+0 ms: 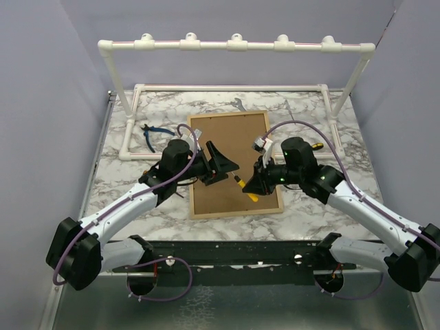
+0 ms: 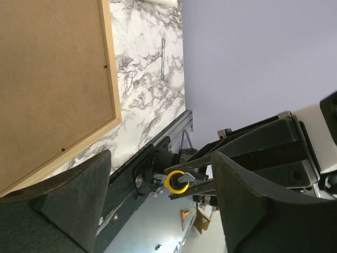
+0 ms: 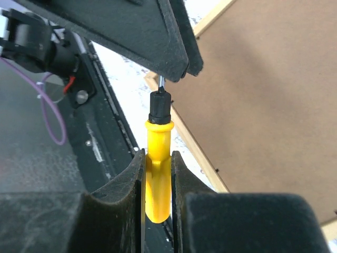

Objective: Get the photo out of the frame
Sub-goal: Pick up the screwdriver from the center of the board.

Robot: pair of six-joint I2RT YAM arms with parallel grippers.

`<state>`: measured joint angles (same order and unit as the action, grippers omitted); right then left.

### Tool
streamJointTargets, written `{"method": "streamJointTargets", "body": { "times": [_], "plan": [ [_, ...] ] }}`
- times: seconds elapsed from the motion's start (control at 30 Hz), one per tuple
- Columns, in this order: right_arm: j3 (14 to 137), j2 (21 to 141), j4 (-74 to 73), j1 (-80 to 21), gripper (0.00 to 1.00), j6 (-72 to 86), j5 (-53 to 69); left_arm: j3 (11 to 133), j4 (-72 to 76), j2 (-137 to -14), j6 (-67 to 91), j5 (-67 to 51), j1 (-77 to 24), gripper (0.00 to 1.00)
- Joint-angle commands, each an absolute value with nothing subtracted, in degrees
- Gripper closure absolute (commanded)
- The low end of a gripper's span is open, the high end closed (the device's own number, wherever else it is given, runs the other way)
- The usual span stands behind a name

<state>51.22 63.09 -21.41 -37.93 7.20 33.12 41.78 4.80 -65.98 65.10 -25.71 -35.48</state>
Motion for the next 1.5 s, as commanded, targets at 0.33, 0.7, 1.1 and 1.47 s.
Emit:
{"method": "streamJointTargets", "body": {
  "times": [0.33,0.7,1.1,1.47],
  "plan": [
    [53.22,62.92,-27.05,-45.51,0.99,1.24,13.05,44.28,2.53,-67.0,69.74,-26.27,-34.1,0.74],
    [54.01,64.39,-26.78,-48.61,0.99,0.79,10.77,44.66,2.63,-69.16,70.14,-26.54,-34.1,0.91],
    [48.73,57.24,-19.85,-48.87,0.03,7.55,3.72,42.6,4.84,-66.92,70.4,-25.32,-33.55,1.0],
    [41.84,51.3,-2.15,-43.47,0.02,42.32,12.67,36.04,29.31,-60.29,80.3,-26.51,-31.24,1.0]
  ]
}}
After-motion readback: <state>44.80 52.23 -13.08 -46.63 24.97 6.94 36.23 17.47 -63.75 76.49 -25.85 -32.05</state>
